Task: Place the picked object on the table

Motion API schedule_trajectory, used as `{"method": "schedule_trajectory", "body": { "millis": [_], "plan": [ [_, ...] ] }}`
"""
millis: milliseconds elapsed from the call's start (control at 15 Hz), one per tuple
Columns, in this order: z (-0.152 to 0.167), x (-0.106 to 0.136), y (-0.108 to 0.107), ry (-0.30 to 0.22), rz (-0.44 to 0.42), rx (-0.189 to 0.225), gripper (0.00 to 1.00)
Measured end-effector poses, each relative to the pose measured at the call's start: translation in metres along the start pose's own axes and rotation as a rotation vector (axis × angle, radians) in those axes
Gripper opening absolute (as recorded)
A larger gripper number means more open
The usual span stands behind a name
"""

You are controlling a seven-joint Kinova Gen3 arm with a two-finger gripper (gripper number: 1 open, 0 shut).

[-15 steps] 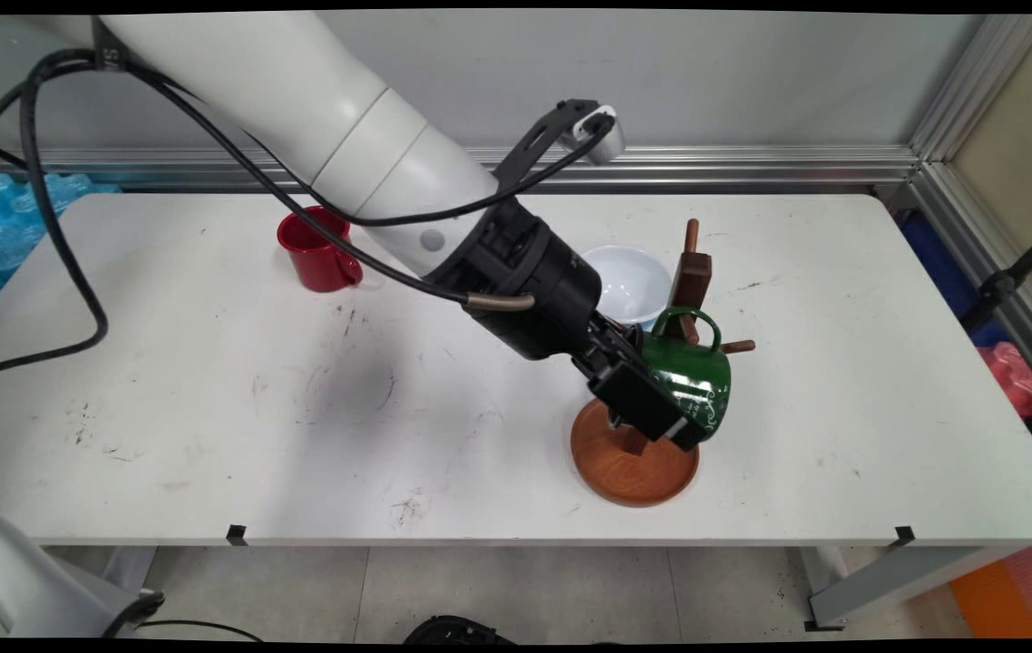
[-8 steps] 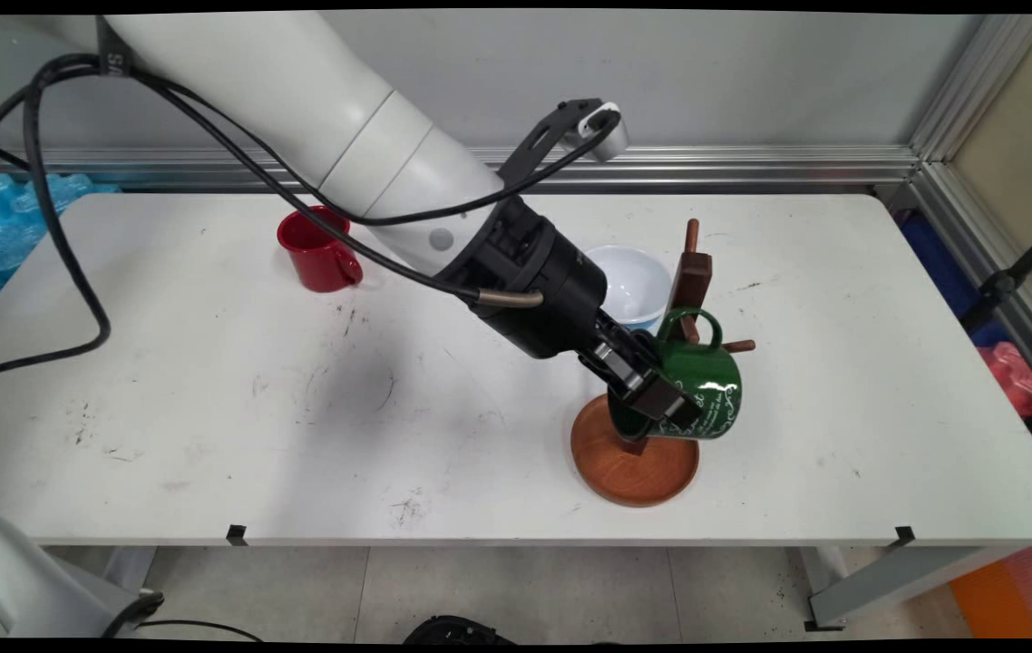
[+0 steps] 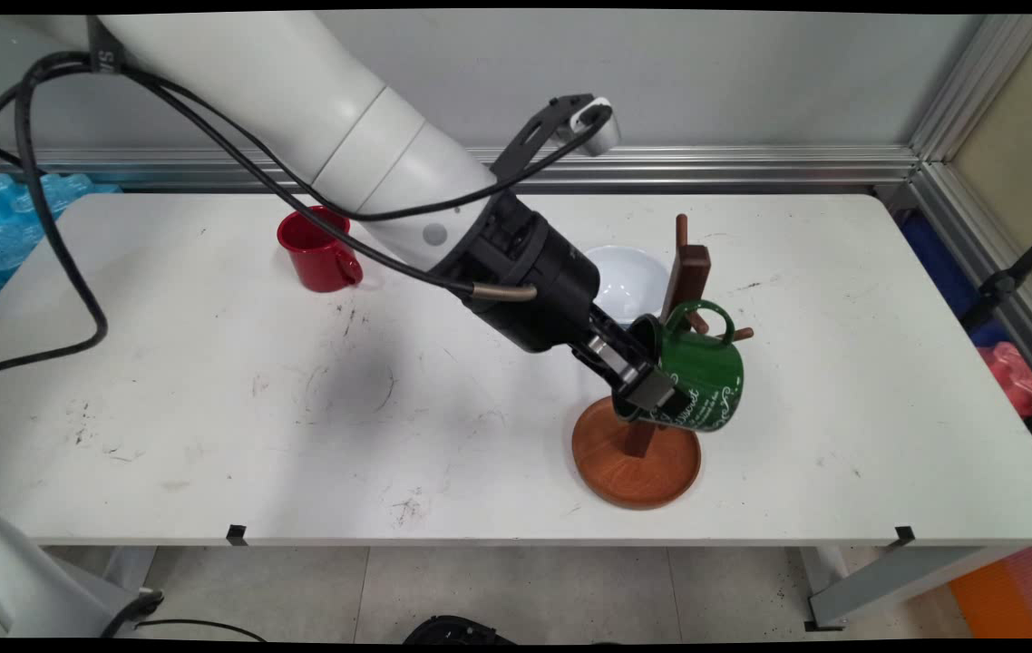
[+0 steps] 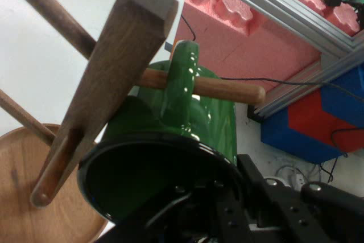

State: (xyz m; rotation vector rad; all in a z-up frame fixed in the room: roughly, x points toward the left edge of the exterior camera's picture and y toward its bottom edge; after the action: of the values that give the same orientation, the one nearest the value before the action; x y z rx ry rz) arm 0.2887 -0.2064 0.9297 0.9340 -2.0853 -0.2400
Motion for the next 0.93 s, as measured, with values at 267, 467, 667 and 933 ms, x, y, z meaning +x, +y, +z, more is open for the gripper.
{"method": "schedule_trajectory", "body": {
  "millis": [267, 467, 667, 933],
  "plan": [
    [-0.004, 0.001, -0.001, 0.004, 0.0, 0.005, 0.0],
    [-0.007, 0.0, 0.001, 0.002, -0.001, 0.001, 0.0],
    [-0.01, -0.002, 0.006, -0.002, -0.001, -0.007, 0.0],
    [-0.013, -0.006, 0.014, -0.013, -0.004, -0.023, 0.0]
  ]
}}
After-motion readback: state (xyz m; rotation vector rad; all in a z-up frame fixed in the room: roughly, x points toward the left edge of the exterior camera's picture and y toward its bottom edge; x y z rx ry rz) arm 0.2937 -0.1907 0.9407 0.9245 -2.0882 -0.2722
